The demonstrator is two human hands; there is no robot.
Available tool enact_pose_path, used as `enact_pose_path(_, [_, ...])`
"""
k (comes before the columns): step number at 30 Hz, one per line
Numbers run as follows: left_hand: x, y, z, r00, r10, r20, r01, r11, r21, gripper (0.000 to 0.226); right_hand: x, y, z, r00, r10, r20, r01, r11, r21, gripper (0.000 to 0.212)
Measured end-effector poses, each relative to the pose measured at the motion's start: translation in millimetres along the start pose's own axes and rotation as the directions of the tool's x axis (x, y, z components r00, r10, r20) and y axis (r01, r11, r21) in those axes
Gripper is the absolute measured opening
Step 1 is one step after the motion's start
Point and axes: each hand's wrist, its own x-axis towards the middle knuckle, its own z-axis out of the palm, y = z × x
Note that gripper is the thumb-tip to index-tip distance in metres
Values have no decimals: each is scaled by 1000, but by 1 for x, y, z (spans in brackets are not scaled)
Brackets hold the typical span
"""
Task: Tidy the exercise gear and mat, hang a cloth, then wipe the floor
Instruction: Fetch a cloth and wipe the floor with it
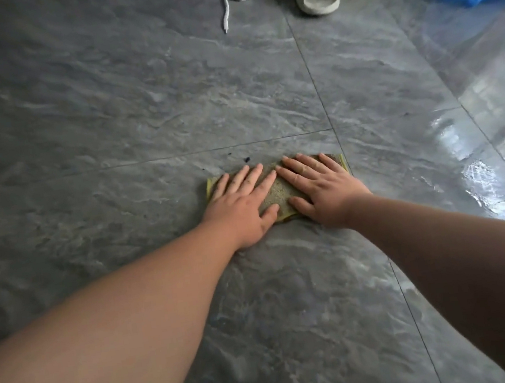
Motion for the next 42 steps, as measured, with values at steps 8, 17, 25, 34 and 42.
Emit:
enact_pose_path(8, [-39,29,4,999,-2,48,4,1000,-25,67,-47,-10,2,1000,-12,21,12,1000,-6,66])
enact_pose_path(17, [-158,138,27,983,2,185,8,998,-56,67,-209,-34,20,991,-21,129,15,999,51,66])
enact_pose_path(25, [-256,194,57,982,75,173,-67,997,-47,69,-322,-70,40,989,-18,148,5,996,91,67])
enact_pose_path(34, [-364,264,90,976,142,166,-129,988,-86,71,-452,-106,56,977,-10,213,-19,991,132,68])
enact_pose_path(42, [-392,285,88,955,130,265,-110,990,-89,70,-492,-133,59,983,78,165,-108,978,181,72])
